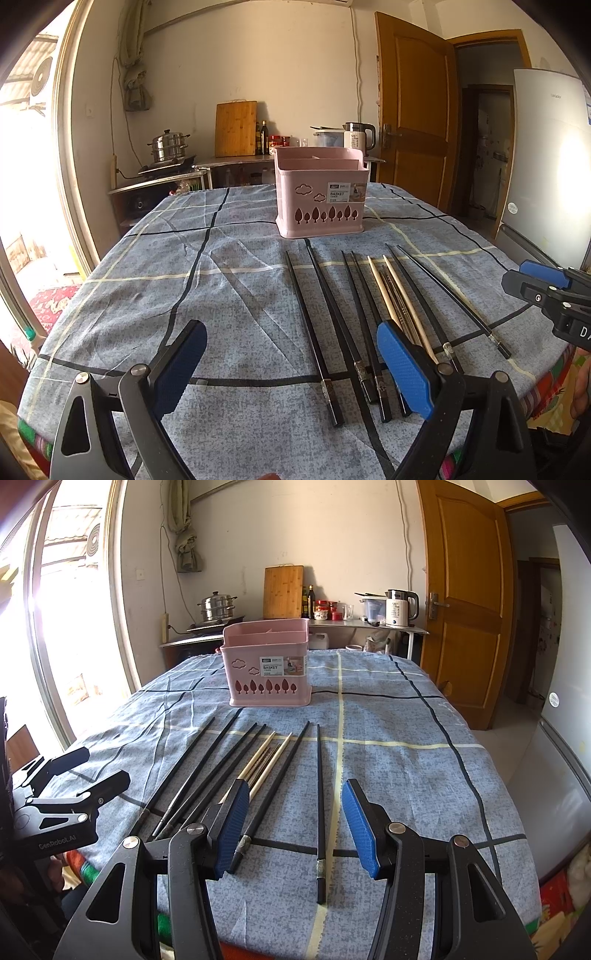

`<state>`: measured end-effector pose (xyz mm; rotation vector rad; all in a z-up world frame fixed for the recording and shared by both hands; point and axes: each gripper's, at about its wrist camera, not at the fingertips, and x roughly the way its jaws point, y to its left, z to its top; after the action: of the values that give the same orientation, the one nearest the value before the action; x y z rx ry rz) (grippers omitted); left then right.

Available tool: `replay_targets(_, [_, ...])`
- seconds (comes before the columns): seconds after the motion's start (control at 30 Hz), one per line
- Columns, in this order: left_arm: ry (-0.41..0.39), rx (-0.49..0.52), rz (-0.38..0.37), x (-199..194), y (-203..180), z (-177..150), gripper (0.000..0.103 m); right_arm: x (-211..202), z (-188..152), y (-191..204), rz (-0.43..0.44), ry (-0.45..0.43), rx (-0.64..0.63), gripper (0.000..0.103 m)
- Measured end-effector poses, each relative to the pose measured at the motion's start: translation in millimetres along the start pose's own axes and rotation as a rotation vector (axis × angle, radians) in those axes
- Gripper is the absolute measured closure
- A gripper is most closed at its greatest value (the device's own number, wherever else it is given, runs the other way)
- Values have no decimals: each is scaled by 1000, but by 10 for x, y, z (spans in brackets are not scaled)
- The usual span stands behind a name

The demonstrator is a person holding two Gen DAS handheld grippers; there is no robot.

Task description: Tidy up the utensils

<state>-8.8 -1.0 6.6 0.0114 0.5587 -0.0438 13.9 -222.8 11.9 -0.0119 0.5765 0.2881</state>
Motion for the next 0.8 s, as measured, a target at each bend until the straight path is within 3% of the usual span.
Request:
replay_targets(0.57, [20, 13, -15, 173, 54, 100, 9, 141, 35, -38, -10, 22, 2, 50])
replay_targets(0.8, [87, -4, -24, 438, 148, 195, 14, 304, 98, -107, -22, 52, 12, 50])
